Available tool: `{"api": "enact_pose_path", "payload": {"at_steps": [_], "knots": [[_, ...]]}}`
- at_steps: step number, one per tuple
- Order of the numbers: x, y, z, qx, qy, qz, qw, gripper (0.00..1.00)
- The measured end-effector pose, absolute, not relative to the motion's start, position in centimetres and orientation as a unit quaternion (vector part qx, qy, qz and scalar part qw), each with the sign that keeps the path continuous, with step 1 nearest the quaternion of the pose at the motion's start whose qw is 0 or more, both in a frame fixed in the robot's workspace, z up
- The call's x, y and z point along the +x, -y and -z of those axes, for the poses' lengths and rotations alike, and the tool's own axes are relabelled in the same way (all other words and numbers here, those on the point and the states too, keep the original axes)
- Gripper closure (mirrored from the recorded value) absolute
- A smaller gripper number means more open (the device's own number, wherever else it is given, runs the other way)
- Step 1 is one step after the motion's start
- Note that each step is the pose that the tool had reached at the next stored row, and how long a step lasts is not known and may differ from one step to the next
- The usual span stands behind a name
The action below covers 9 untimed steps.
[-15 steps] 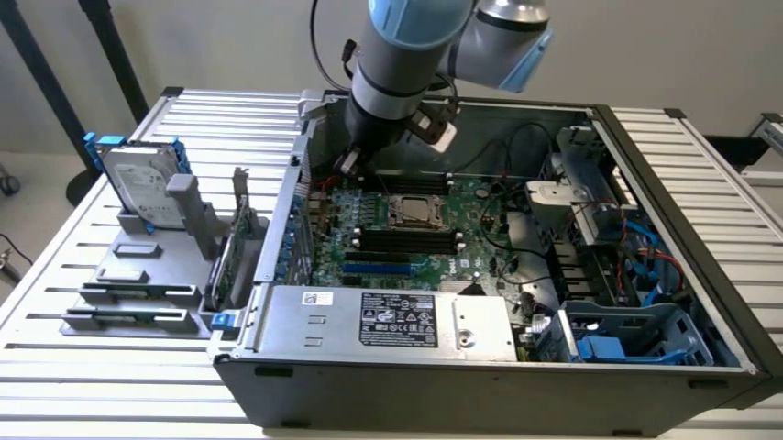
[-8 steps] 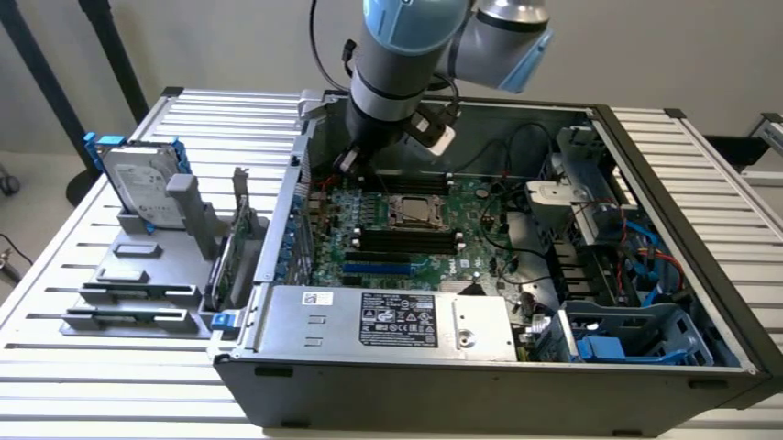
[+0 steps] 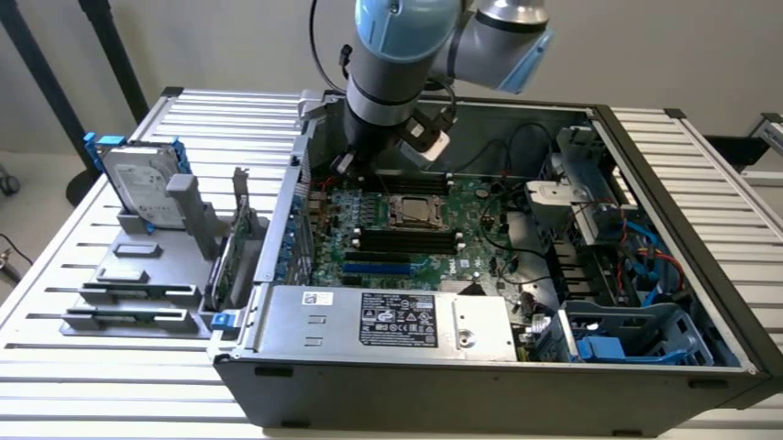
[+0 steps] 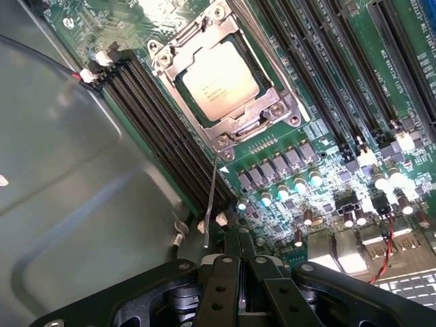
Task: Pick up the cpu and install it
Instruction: 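Close the cpu cover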
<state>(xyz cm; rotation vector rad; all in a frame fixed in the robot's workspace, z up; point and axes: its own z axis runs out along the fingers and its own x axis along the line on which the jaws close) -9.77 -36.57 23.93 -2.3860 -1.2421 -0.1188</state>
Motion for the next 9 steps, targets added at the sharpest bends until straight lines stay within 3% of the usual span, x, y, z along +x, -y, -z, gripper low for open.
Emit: {"api": "enact_pose_path", "payload": {"at_steps": [9], "knots": [[-9.93, 36.43, -23.57, -0.868, 0.432, 0.055, 0.237, 0.89]]}}
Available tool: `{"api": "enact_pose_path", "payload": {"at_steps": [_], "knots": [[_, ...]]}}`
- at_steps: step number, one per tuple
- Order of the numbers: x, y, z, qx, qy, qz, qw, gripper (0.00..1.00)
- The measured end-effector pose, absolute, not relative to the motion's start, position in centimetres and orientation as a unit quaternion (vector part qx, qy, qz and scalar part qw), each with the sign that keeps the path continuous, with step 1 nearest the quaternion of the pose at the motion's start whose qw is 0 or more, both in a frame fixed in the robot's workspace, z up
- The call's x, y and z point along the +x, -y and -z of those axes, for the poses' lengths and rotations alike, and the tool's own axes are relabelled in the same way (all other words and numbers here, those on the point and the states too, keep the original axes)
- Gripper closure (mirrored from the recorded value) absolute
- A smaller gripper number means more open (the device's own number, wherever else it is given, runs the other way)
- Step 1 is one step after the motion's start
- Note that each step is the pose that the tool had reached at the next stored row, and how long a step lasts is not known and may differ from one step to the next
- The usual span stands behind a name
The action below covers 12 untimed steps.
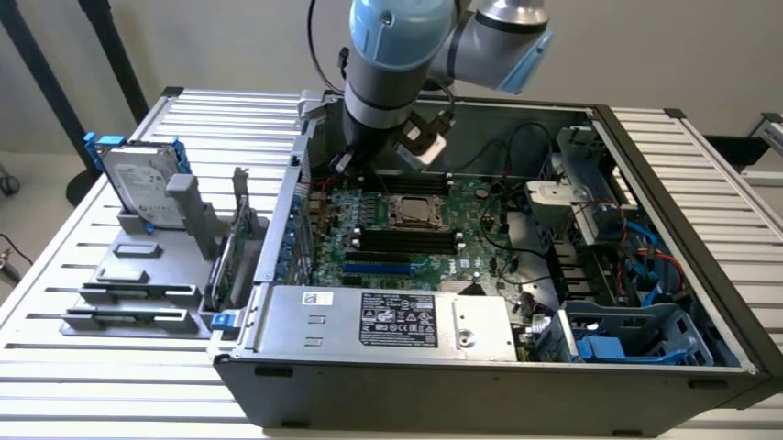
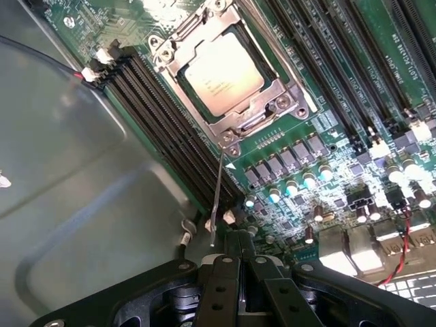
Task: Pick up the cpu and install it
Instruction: 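Close the cpu cover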
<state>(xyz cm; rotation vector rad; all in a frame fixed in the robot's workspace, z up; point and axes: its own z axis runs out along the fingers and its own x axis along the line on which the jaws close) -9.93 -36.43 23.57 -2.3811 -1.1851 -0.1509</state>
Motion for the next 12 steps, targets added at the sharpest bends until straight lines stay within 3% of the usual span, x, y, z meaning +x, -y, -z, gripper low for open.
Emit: {"api": "enact_pose_path", "payload": {"at_steps": [12], "knots": [[-9.93, 36.09, -23.48, -0.879, 0.407, 0.068, 0.241, 0.89]]}}
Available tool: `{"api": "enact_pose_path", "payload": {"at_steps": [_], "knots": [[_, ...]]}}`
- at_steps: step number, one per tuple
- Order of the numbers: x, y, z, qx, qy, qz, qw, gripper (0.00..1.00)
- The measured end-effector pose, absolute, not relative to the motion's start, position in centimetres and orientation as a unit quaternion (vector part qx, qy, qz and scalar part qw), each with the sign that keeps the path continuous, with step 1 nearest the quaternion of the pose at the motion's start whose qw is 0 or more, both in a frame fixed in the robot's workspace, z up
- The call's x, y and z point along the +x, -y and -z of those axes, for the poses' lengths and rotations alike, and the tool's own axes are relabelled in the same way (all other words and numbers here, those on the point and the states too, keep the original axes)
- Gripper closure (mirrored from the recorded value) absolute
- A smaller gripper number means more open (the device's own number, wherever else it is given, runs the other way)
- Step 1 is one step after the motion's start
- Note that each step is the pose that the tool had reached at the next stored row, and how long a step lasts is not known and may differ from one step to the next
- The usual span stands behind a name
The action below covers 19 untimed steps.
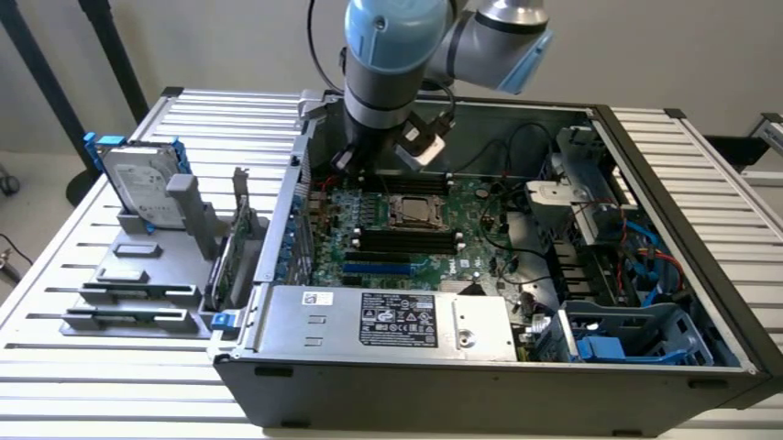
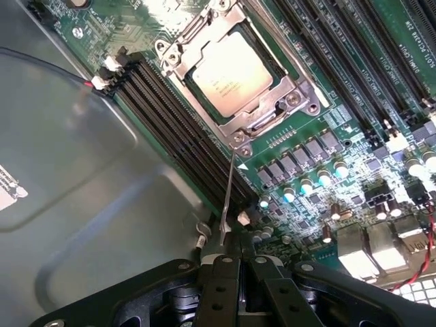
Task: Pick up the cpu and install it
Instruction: 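Close the cpu cover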
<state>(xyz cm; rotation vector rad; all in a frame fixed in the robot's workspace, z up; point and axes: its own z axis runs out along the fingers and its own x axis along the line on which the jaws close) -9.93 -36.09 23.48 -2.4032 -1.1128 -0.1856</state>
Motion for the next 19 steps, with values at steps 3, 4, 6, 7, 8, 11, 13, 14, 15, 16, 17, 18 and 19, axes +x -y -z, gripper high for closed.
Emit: {"api": "enact_pose_path", "payload": {"at_steps": [3, 4, 6, 7, 8, 11, 13, 14, 15, 16, 17, 18, 19], "knots": [[-9.9, 35.8, -23.5, -0.881, 0.402, 0.071, 0.240, 0.89], [-9.8, 35.7, -23.5, -0.882, 0.400, 0.072, 0.239, 0.89], [-9.8, 35.5, -23.5, -0.883, 0.397, 0.074, 0.238, 0.89], [-9.7, 35.3, -23.5, -0.884, 0.396, 0.075, 0.237, 0.89], [-9.7, 35.2, -23.5, -0.885, 0.395, 0.077, 0.236, 0.89], [-9.5, 34.9, -23.5, -0.887, 0.391, 0.079, 0.231, 0.89], [-9.4, 34.8, -23.5, -0.890, 0.389, 0.079, 0.225, 0.89], [-9.3, 34.7, -23.5, -0.891, 0.388, 0.079, 0.222, 0.89], [-9.3, 34.6, -23.5, -0.892, 0.387, 0.079, 0.219, 0.89], [-9.2, 34.5, -23.5, -0.893, 0.387, 0.080, 0.216, 0.89], [-9.1, 34.4, -23.5, -0.894, 0.386, 0.080, 0.212, 0.89], [-9.1, 34.3, -23.5, -0.895, 0.386, 0.081, 0.208, 0.89], [-9.0, 34.2, -23.5, -0.896, 0.385, 0.081, 0.205, 0.89]]}}
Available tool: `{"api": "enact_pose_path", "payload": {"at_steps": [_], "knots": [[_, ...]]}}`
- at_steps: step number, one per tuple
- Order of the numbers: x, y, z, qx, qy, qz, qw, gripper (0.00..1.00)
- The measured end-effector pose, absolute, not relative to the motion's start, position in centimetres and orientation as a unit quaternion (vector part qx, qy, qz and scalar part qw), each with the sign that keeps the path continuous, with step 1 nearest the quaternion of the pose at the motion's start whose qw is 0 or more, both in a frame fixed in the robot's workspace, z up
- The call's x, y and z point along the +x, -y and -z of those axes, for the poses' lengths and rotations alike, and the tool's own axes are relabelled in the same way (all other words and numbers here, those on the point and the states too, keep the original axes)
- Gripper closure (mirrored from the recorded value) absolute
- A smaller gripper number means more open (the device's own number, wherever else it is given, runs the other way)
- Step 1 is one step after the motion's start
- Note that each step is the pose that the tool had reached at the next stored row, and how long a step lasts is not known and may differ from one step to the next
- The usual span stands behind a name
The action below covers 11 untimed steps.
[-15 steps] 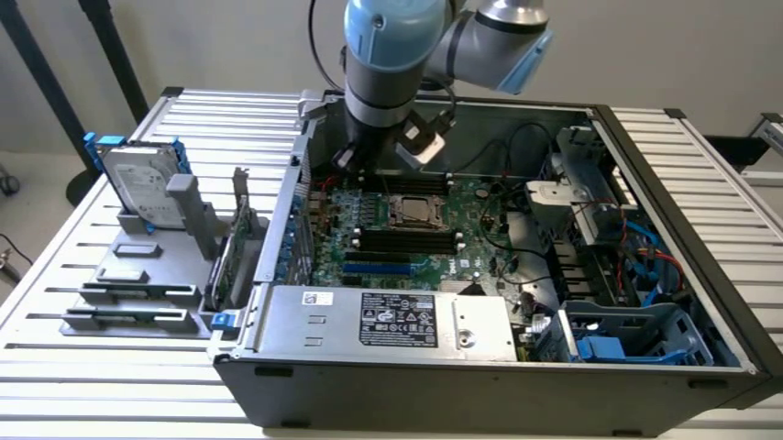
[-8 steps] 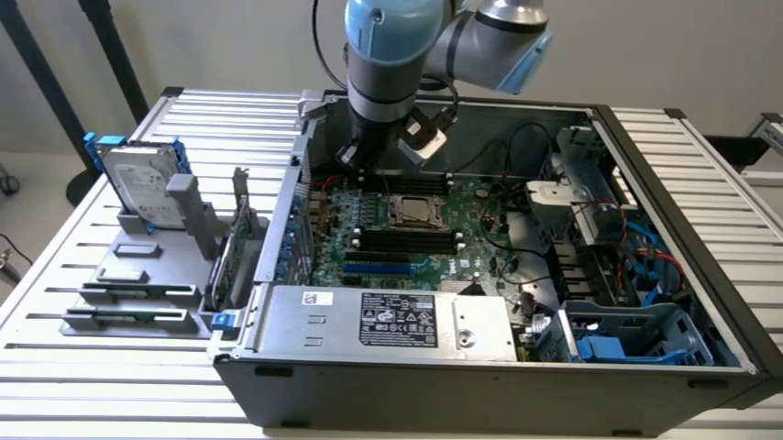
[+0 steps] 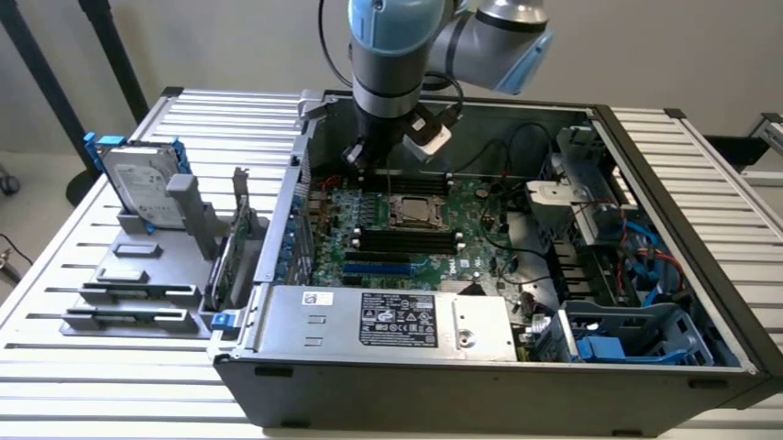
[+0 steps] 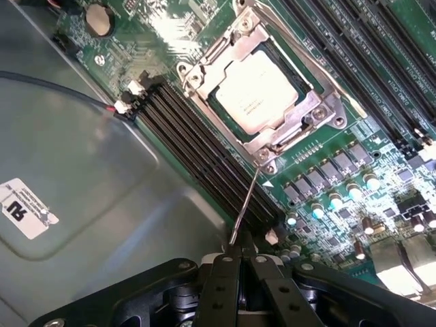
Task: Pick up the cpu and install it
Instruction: 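Close the cpu cover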
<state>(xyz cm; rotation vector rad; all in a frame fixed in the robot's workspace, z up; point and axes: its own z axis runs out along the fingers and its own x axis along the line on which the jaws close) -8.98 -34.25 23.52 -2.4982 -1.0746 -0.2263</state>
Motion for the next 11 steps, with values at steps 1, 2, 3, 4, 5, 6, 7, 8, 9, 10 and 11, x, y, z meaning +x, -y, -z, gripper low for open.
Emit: {"api": "enact_pose_path", "payload": {"at_steps": [1, 2, 3, 4, 5, 6, 7, 8, 9, 10, 11], "knots": [[-8.9, 34.1, -23.5, -0.897, 0.385, 0.082, 0.201, 0.89], [-8.8, 34.0, -23.5, -0.898, 0.385, 0.082, 0.198, 0.89], [-8.7, 34.0, -23.5, -0.899, 0.384, 0.083, 0.194, 0.89], [-8.7, 33.9, -23.5, -0.899, 0.384, 0.084, 0.191, 0.89], [-8.6, 33.8, -23.5, -0.900, 0.384, 0.084, 0.188, 0.89], [-8.5, 33.7, -23.5, -0.901, 0.384, 0.085, 0.185, 0.89], [-8.4, 33.6, -23.5, -0.901, 0.384, 0.086, 0.181, 0.89], [-8.3, 33.5, -23.5, -0.902, 0.384, 0.087, 0.178, 0.89], [-8.1, 33.5, -23.5, -0.902, 0.384, 0.088, 0.176, 0.89], [-8.0, 33.4, -23.5, -0.903, 0.384, 0.089, 0.173, 0.89], [-7.9, 33.3, -23.5, -0.903, 0.384, 0.090, 0.171, 0.89]]}}
